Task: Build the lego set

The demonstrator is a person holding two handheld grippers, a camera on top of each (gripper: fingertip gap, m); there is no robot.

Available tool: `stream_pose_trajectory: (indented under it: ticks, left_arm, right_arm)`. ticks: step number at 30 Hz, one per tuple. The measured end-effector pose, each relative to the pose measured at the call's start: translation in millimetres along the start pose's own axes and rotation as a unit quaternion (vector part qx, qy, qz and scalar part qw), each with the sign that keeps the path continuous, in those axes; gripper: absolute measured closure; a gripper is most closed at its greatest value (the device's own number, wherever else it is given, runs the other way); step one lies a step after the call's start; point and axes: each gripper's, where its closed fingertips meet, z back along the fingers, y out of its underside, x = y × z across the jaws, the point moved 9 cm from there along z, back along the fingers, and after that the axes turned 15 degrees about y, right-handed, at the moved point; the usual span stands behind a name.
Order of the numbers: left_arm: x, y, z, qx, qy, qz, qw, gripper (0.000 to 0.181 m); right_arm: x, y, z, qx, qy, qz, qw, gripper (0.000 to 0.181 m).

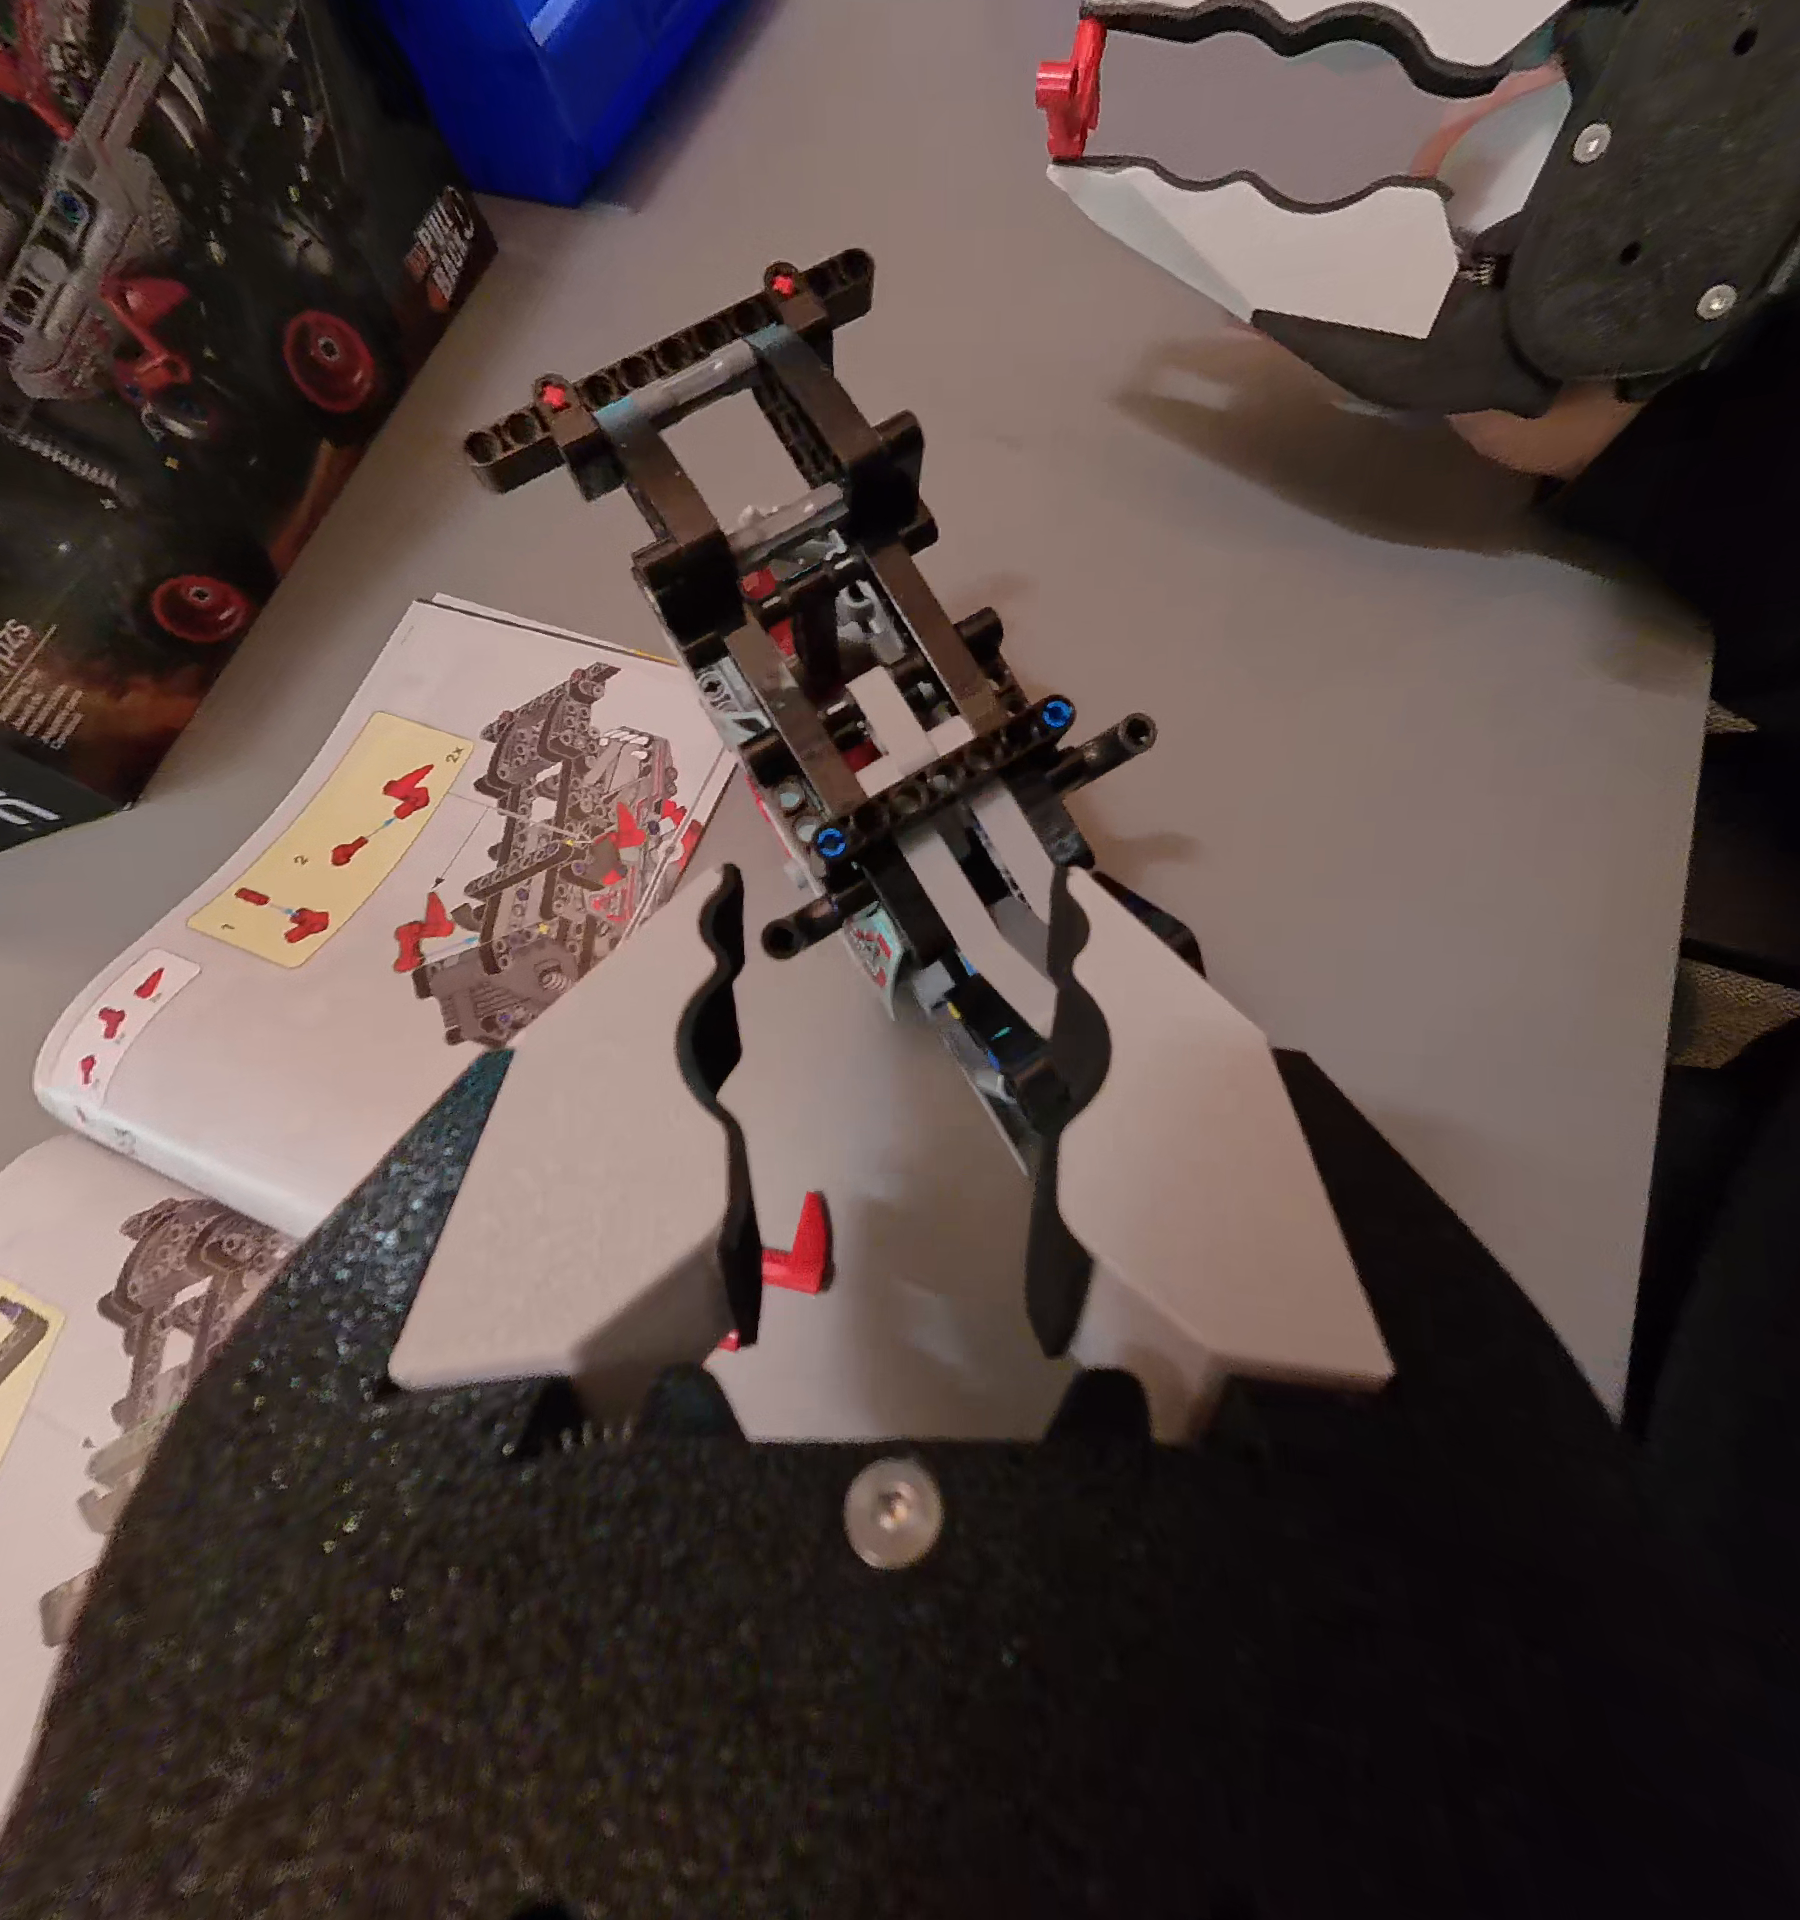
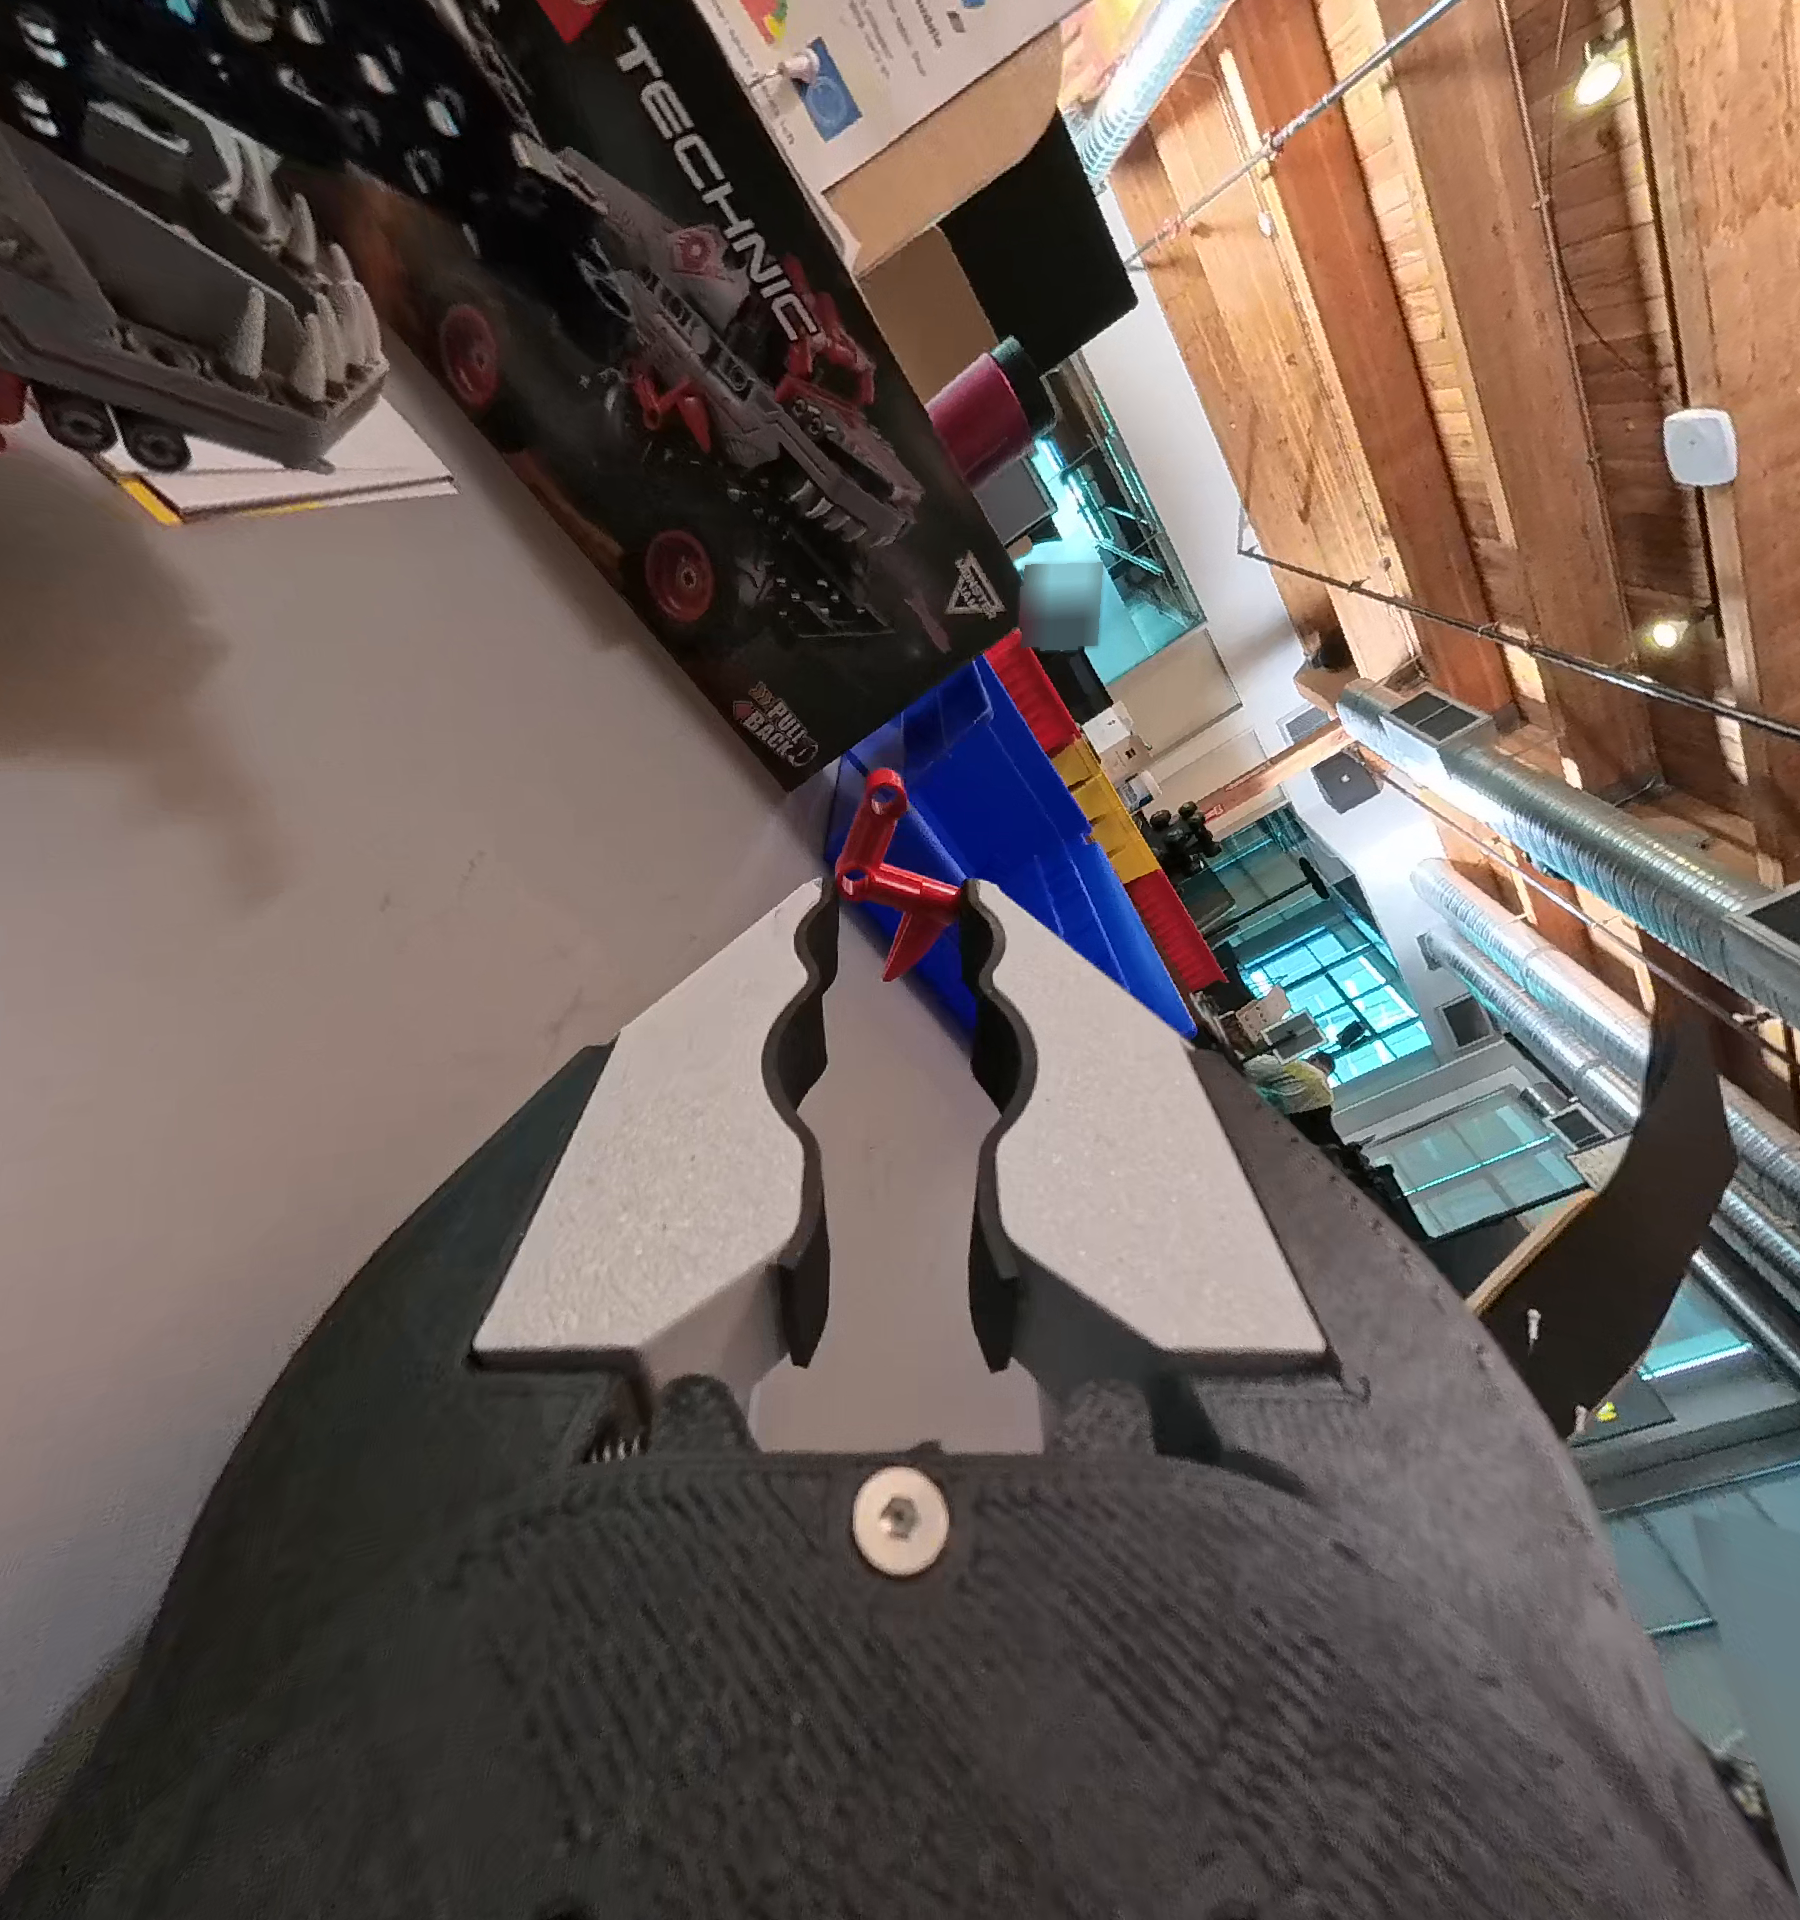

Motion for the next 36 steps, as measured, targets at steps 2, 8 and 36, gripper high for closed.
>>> stream_pose_trajectory:
  ticks: [2,8,36]
  left_arm:
    - [2.4,0.7,2.6,-0.003,-0.01,-0.003,1.0,0.126]
    - [-0.7,0.4,15.7,-0.072,-0.016,0.011,0.997,0.127]
    - [-8.9,24.8,1.0,-0.066,-0.064,0.009,0.996,0.135]
  right_arm:
    - [1.8,-0.3,-0.4,0.002,-0.001,0.012,1.0,0.159]
    - [4.1,0.2,-1.5,0.009,-0.003,0.025,1.0,0.159]
    - [21.4,-35.3,24.1,-0.115,-0.042,0.074,0.99,0.16]
